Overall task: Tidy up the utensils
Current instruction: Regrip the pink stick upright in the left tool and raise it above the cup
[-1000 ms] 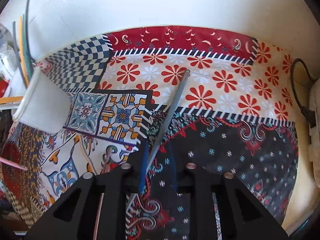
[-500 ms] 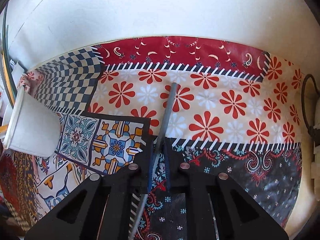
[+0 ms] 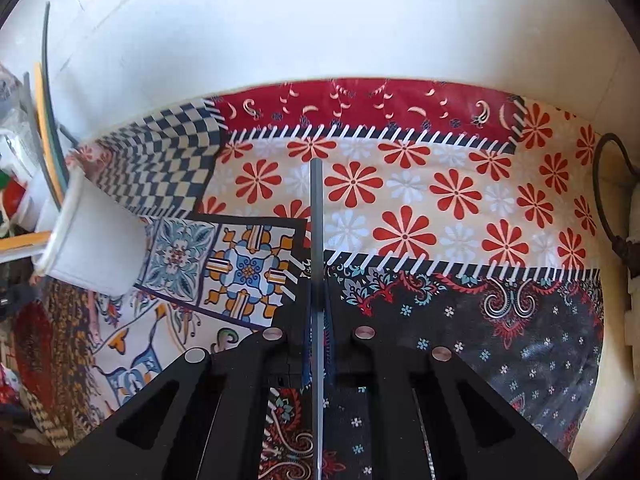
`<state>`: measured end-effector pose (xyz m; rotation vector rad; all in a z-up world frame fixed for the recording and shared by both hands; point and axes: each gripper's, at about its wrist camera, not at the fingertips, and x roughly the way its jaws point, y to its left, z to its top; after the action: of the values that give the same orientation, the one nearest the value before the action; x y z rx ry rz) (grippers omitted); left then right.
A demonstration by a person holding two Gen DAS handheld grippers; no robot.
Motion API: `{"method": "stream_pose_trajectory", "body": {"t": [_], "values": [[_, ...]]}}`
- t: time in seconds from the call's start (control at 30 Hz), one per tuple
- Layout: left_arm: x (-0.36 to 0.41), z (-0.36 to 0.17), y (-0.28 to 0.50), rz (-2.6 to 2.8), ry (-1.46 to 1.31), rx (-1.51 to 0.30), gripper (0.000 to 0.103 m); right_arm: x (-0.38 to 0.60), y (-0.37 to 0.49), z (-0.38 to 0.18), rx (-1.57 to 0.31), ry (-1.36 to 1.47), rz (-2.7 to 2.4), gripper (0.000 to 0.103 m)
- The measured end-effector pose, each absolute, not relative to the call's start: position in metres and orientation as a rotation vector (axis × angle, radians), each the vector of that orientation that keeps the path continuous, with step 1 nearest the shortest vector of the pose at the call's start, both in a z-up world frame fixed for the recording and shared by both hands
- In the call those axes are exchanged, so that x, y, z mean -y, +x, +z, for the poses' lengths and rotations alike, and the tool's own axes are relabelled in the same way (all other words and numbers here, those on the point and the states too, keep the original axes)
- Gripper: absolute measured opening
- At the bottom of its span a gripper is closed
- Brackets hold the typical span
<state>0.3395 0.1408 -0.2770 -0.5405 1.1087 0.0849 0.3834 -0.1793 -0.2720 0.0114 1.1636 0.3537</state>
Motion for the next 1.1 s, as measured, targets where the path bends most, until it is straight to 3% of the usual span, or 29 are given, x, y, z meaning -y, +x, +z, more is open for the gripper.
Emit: {"method": "stream_pose_trajectory", "body": {"t": [0.53,0.67,1.1], "values": [[-0.146,-0.332,0.383,0.152,-0.504,-1.174,0.016,0.196,0.379,-0.21,-1.032,0.129,0.419,0.005],[-0.141,-0.337,0.385,0.162,-0.466,-1.166,0.008,0.197,0.377,-0.197,-1.008,0.132,0.435,0.005],[-0.141,-0.346,0.317,0.096,-0.493,-1.261,0.004,0.189,0.361,-0.154,-0.899,0.128,0.502,0.005]]}}
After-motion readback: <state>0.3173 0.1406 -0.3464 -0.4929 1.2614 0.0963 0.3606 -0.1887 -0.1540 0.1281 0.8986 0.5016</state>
